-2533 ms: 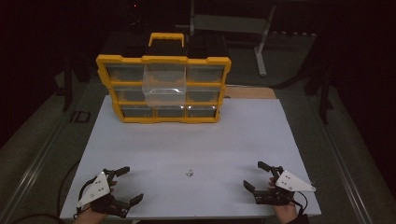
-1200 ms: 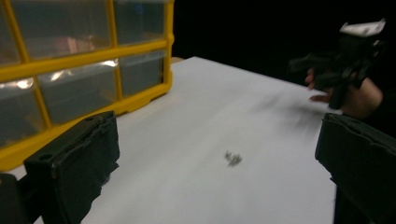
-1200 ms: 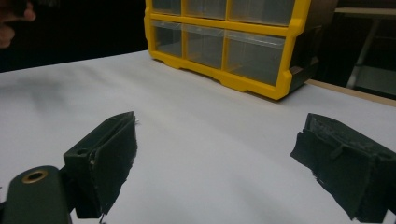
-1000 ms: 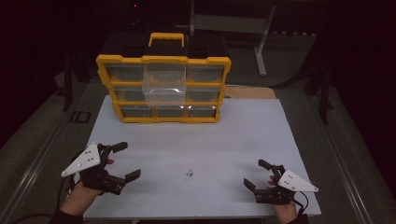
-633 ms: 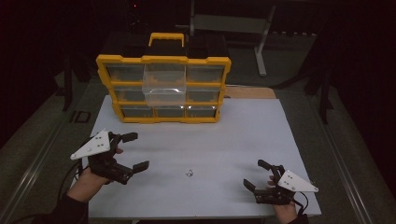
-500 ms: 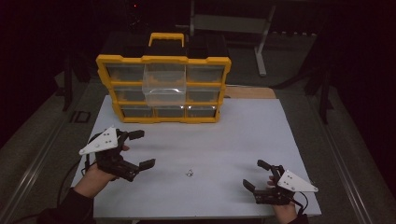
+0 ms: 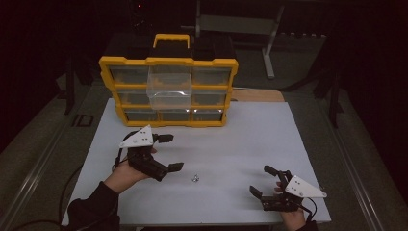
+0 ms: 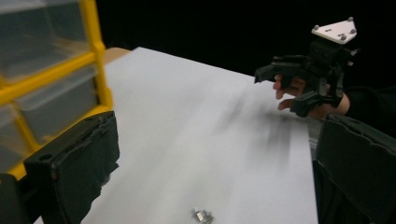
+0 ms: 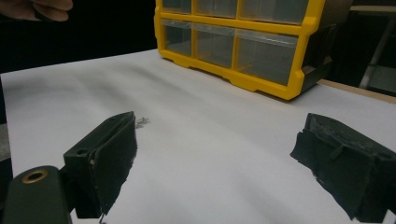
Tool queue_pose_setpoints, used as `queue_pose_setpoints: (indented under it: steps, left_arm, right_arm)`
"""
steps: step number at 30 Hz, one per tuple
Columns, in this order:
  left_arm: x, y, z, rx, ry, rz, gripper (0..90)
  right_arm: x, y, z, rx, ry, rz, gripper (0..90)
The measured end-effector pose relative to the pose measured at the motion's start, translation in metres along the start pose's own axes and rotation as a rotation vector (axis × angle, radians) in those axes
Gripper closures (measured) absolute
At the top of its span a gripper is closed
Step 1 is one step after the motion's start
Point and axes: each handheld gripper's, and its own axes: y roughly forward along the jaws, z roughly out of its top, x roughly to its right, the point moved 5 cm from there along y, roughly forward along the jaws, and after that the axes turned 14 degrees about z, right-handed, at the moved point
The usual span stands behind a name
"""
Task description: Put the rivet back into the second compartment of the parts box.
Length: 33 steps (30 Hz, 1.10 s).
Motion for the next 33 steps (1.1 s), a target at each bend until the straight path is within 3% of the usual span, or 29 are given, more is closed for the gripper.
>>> queue_pose_setpoints:
  steps: [2, 5, 9, 13, 14, 16, 18, 22, 25, 26, 28, 33]
  left_arm:
    - [0.004, 0.012, -0.004, -0.019, 0.001, -0.005, 0.0]
    - [0.006, 0.015, -0.006, -0.029, 0.004, -0.010, 0.9]
    - [0.013, 0.036, -0.020, -0.092, 0.013, -0.013, 5.1]
    - [0.014, 0.045, -0.030, -0.136, 0.013, 0.004, 14.6]
    - [0.015, 0.048, -0.034, -0.150, 0.012, -0.002, 14.6]
    - [0.016, 0.056, -0.044, -0.201, 0.003, 0.000, 22.8]
    - [0.017, 0.058, -0.047, -0.218, -0.001, -0.008, 27.8]
    - [0.018, 0.070, -0.062, -0.299, -0.009, 0.020, 37.2]
    - [0.019, 0.075, -0.066, -0.323, -0.014, 0.028, 41.9]
    - [0.019, 0.077, -0.068, -0.335, -0.011, 0.038, 47.3]
    - [0.019, 0.082, -0.073, -0.378, -0.002, 0.038, 50.0]
    - [0.020, 0.088, -0.080, -0.427, -0.001, 0.039, 55.4]
  right_arm:
    - [0.000, 0.000, 0.000, -0.003, 0.001, 0.000, 11.1]
    - [0.000, 0.000, 0.000, -0.003, 0.002, 0.000, 11.1]
    - [0.000, 0.001, -0.001, -0.006, 0.003, 0.006, 11.1]
    - [0.000, 0.001, -0.001, -0.008, 0.004, 0.007, 11.1]
    - [0.000, 0.001, -0.001, -0.008, 0.004, 0.007, 11.1]
    - [0.000, 0.001, -0.002, -0.009, 0.005, 0.009, 11.2]
    - [0.000, 0.001, -0.002, -0.010, 0.006, 0.012, 11.2]
    - [-0.001, 0.002, -0.002, -0.014, 0.007, 0.015, 11.2]
    - [-0.001, 0.002, -0.002, -0.015, 0.006, 0.017, 11.2]
    - [-0.001, 0.002, -0.003, -0.016, 0.006, 0.017, 11.2]
    - [-0.001, 0.002, -0.003, -0.017, 0.006, 0.018, 11.2]
    - [-0.001, 0.002, -0.003, -0.020, 0.005, 0.018, 11.3]
